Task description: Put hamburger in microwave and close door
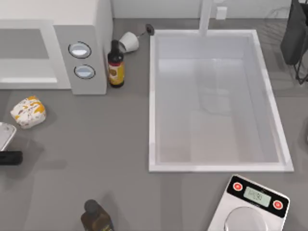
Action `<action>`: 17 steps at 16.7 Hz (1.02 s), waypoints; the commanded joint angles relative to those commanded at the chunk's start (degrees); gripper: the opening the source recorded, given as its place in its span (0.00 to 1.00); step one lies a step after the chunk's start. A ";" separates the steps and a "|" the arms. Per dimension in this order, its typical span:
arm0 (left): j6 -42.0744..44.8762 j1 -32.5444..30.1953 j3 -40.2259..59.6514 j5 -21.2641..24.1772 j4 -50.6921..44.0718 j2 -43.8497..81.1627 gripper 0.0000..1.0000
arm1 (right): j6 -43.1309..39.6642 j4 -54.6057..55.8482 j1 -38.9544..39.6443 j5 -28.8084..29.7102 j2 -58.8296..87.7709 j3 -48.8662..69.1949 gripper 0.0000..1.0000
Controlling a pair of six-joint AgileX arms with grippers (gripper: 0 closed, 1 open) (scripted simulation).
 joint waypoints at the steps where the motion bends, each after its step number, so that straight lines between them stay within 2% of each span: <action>1: 0.00 -0.11 0.05 -0.09 0.11 0.13 0.00 | 0.00 0.00 0.00 0.00 0.00 0.00 1.00; 5: 0.03 0.16 -0.14 0.11 -0.07 -0.01 0.00 | 0.00 0.00 0.00 0.00 0.00 0.00 1.00; 8: 3.62 3.87 3.54 3.63 -3.11 3.64 0.00 | 0.00 0.00 0.00 0.00 0.00 0.00 1.00; 11: 11.49 12.74 12.59 11.07 -9.81 12.55 0.00 | 0.00 0.00 0.00 0.00 0.00 0.00 1.00; 17: 31.20 37.59 41.44 28.43 -29.53 42.71 0.00 | 0.00 0.00 0.00 0.00 0.00 0.00 1.00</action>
